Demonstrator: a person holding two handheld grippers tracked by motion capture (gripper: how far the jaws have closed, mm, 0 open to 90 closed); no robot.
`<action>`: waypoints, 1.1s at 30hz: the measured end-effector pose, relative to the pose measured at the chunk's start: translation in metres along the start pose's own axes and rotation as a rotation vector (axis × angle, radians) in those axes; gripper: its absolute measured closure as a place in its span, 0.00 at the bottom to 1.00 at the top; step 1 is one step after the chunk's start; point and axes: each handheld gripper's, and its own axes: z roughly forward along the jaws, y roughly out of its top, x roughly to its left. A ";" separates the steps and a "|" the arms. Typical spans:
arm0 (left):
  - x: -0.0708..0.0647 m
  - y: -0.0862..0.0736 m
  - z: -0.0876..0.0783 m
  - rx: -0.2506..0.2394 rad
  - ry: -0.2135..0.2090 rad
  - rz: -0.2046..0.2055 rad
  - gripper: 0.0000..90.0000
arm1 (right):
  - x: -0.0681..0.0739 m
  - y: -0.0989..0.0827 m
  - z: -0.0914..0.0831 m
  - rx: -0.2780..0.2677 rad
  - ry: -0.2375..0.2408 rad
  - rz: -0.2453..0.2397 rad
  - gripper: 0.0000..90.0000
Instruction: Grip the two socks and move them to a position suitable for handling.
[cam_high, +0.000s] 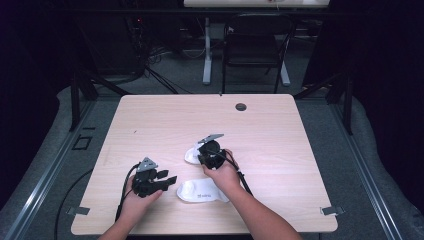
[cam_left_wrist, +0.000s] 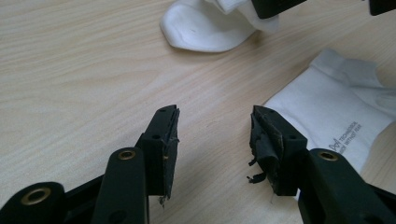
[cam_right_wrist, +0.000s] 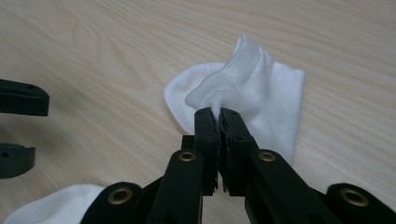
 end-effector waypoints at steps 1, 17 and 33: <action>0.000 0.000 0.000 -0.001 0.001 0.000 0.58 | 0.001 0.000 -0.004 -0.010 0.009 0.003 0.96; 0.003 -0.001 0.001 0.005 0.010 -0.007 0.58 | -0.028 -0.012 -0.036 -0.068 0.023 0.124 0.96; 0.004 0.004 0.004 -0.010 0.028 0.007 0.58 | -0.071 -0.047 -0.024 -0.028 -0.002 0.258 0.96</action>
